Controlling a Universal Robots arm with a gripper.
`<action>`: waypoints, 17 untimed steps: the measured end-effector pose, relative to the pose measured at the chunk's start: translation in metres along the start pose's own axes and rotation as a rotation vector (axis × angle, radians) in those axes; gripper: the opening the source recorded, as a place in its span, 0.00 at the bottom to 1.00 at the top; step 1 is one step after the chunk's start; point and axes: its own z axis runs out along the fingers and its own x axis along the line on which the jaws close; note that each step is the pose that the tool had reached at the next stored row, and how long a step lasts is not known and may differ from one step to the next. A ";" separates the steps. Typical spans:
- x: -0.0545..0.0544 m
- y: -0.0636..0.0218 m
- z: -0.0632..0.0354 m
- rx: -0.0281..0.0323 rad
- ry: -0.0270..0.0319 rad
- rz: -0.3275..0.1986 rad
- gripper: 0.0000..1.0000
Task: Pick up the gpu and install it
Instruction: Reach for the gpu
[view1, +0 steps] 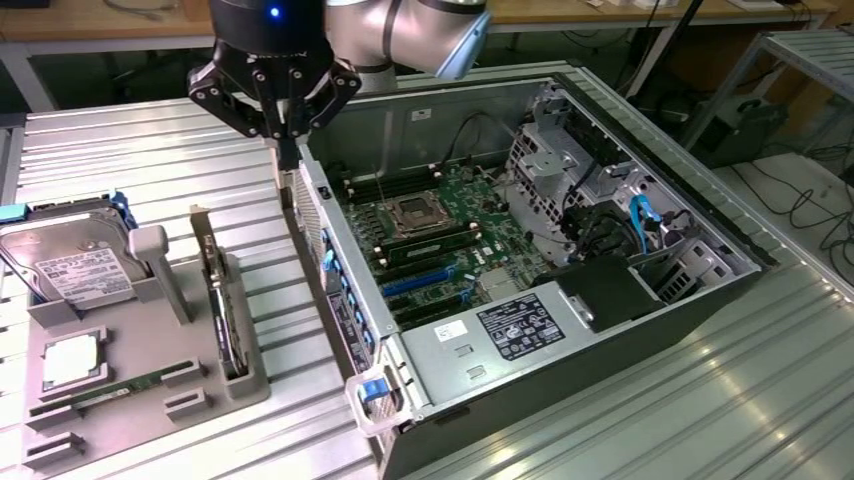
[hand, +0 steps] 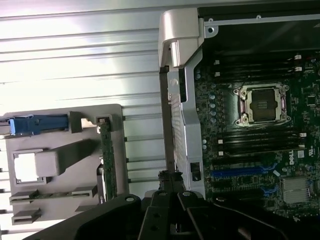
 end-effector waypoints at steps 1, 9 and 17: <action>0.001 -0.0002 0.0000 0.0000 0.0000 0.000 0.11; 0.011 -0.0017 -0.0002 0.0000 0.0000 0.000 0.11; 0.020 -0.0055 -0.0001 0.0000 0.0000 0.000 0.11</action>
